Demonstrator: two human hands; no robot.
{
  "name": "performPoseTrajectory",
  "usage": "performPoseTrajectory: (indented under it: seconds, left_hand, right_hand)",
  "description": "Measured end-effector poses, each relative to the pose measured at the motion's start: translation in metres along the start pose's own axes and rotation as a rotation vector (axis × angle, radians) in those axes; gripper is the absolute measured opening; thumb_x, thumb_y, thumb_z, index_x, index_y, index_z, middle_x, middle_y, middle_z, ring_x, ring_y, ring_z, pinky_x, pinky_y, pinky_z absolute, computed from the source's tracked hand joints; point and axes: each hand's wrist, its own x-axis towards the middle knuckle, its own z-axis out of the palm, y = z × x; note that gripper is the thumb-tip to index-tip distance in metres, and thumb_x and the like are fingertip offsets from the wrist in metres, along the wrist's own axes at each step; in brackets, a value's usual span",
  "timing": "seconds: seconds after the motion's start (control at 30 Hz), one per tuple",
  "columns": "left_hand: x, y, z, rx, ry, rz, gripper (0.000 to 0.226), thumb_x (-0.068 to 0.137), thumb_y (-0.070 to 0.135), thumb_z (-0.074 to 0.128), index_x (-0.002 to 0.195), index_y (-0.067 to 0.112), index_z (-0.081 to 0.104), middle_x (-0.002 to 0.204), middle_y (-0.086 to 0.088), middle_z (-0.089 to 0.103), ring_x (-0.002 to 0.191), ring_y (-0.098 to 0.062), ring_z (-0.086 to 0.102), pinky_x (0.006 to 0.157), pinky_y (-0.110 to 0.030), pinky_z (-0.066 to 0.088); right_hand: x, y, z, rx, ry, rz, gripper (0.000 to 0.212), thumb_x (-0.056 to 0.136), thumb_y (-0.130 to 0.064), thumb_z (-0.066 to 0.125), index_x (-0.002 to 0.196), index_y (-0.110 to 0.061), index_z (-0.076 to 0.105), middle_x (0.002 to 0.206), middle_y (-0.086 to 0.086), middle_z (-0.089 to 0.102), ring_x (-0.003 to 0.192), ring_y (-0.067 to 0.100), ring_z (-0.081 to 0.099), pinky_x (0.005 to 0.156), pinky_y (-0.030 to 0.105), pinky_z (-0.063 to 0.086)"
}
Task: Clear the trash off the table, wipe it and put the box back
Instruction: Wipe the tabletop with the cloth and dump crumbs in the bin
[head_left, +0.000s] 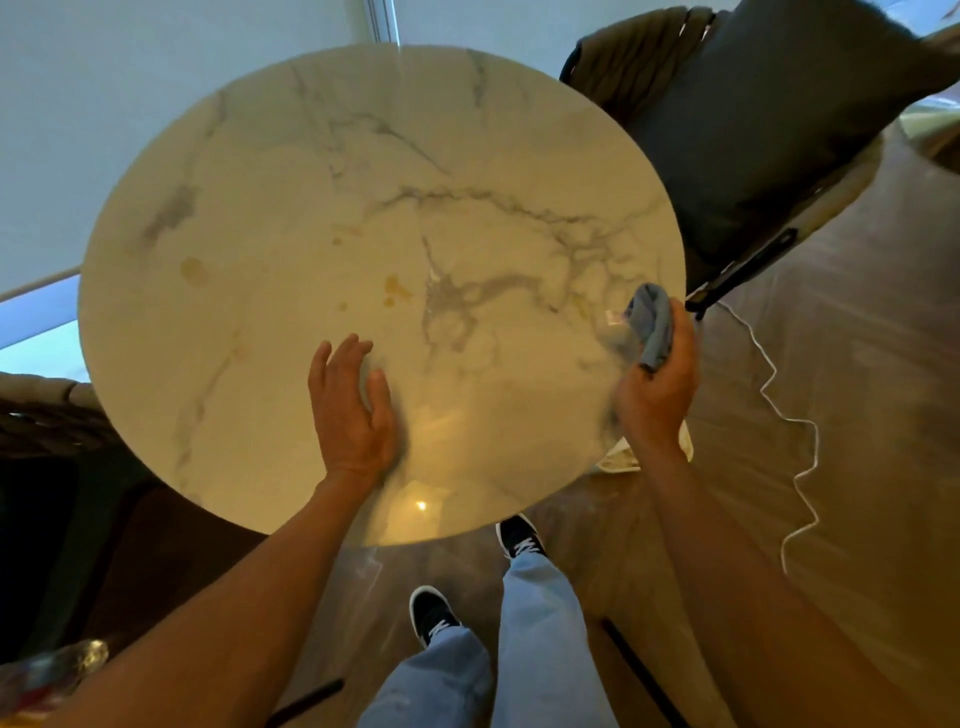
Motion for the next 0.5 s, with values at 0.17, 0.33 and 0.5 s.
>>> performPoseTrajectory:
  seconds: [0.17,0.33,0.5]
  left_hand:
    - [-0.001,-0.008,0.005,0.085,-0.073,0.011,0.050,0.095,0.038,0.030,0.130,0.008,0.050,0.142,-0.010,0.046,0.142,-0.025,0.022,0.115,-0.044,0.024]
    - [-0.001,-0.005,0.007,0.068,-0.077,-0.014,0.052,0.094,0.039,0.030,0.131,0.008,0.050,0.141,-0.010,0.046,0.141,-0.025,0.022,0.114,-0.045,0.025]
    - [0.000,-0.005,0.008,0.029,-0.043,-0.060,0.050,0.094,0.038,0.030,0.133,0.012,0.047,0.142,-0.007,0.044,0.142,-0.021,0.020,0.115,-0.043,0.023]
  right_hand:
    - [0.035,0.038,0.009,-0.241,-0.064,0.035,0.051,0.082,-0.010,0.044,0.133,-0.020,0.045,0.130,0.006,0.051,0.121,0.029,0.049,0.099,0.051,0.043]
    - [0.036,0.026,0.039,-0.353,-0.140,-0.039,0.049,0.072,-0.009,0.047,0.121,-0.009,0.051,0.118,0.014,0.052,0.111,0.038,0.049,0.092,0.056,0.042]
    - [-0.001,-0.003,0.096,-0.177,-0.413,-0.172,0.058,0.069,-0.001,0.047,0.127,-0.001,0.052,0.128,0.021,0.052,0.120,0.043,0.047,0.102,0.058,0.038]
